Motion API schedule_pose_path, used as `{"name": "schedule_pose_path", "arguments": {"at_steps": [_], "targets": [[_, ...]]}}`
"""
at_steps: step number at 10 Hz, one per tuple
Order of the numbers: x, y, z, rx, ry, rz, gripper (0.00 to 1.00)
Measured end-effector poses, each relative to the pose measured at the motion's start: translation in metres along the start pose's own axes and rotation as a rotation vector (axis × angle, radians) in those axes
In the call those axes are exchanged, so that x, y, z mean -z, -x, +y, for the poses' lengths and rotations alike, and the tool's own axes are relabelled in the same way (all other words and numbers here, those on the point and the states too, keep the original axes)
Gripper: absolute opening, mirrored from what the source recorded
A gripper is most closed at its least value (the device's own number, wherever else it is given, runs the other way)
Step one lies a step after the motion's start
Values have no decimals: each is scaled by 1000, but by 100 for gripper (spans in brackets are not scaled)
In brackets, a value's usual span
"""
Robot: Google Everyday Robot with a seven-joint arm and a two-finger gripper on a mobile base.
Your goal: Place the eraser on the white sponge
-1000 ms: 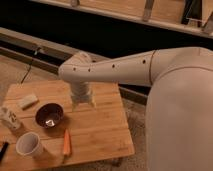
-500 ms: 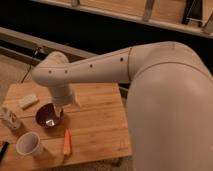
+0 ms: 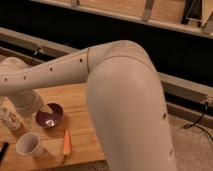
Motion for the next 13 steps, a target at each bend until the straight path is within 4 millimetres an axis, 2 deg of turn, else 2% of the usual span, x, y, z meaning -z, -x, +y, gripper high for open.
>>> {"name": "schedule_pose_path", "arguments": {"at_steps": [3,4,6,7,9,13], "targets": [[-10,24,51,166,11,8,65],[-13,28,61,194,15,14,65],[-21,39,95,255,34,35,65],[-23,40,102,264,35,42,65],[-32,44,129,244,36,71,65],[-46,62,155,76,12,72,65]]}}
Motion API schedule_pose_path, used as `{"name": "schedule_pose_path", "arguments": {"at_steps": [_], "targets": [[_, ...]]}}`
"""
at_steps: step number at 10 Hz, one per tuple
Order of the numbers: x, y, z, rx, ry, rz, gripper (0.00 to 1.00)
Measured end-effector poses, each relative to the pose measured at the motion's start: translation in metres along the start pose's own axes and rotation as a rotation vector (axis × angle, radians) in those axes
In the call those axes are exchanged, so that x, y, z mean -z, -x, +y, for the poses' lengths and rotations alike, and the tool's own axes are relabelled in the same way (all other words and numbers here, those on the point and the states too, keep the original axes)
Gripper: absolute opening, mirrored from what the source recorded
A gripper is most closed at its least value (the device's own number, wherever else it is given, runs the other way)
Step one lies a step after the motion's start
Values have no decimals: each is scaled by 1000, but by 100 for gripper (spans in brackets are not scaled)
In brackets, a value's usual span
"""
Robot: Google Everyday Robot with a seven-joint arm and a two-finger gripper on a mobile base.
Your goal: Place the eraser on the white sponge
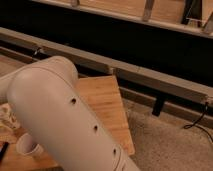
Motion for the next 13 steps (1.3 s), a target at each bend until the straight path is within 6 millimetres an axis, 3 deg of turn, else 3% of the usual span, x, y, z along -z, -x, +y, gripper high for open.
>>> {"name": "schedule_pose_path", "arguments": {"at_steps": [5,13], "targets": [[-23,15,33,-72,-3,9,65],[-87,57,52,-221,18,64,65]]}}
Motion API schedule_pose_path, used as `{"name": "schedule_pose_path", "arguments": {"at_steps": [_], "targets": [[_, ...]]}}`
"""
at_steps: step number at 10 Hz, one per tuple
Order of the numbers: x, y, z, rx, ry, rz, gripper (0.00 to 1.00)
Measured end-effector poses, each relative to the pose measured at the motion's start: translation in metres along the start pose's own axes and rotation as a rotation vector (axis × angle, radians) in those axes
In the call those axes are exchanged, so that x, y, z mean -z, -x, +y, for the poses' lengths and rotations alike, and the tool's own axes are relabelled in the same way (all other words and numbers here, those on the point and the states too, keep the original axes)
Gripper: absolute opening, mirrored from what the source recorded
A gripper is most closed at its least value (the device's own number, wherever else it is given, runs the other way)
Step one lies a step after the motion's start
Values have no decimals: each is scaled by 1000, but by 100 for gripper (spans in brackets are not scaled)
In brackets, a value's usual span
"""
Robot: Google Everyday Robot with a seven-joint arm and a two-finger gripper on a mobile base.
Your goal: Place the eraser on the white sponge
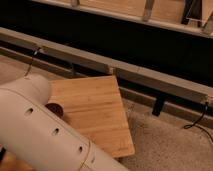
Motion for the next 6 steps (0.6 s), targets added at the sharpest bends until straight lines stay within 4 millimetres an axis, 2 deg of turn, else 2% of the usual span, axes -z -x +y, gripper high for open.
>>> {"name": "schedule_pose_path", "arguments": {"at_steps": [3,6], "targets": [[-20,16,-3,-148,19,11,65],[-28,28,-3,-252,48,7,65]]}}
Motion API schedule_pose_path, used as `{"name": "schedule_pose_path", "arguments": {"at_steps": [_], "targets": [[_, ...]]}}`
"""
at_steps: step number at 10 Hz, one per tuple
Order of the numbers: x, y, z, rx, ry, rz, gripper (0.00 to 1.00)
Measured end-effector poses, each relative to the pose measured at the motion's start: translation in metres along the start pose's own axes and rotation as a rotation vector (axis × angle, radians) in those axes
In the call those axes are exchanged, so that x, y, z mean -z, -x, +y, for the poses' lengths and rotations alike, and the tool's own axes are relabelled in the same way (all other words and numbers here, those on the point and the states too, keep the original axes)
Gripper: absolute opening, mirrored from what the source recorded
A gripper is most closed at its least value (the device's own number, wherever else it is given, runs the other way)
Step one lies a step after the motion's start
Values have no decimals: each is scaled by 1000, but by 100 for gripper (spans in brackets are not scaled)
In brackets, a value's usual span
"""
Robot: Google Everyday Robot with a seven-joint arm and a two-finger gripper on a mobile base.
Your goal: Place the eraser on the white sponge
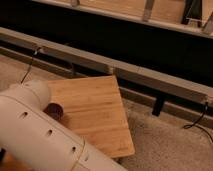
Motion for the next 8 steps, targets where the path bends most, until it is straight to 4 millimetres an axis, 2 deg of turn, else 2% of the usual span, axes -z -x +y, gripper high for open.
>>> {"name": "schedule_pose_path", "arguments": {"at_steps": [3,8], "targets": [[3,3,6,-25,15,-13,65],[-8,-1,2,-24,1,-17,65]]}}
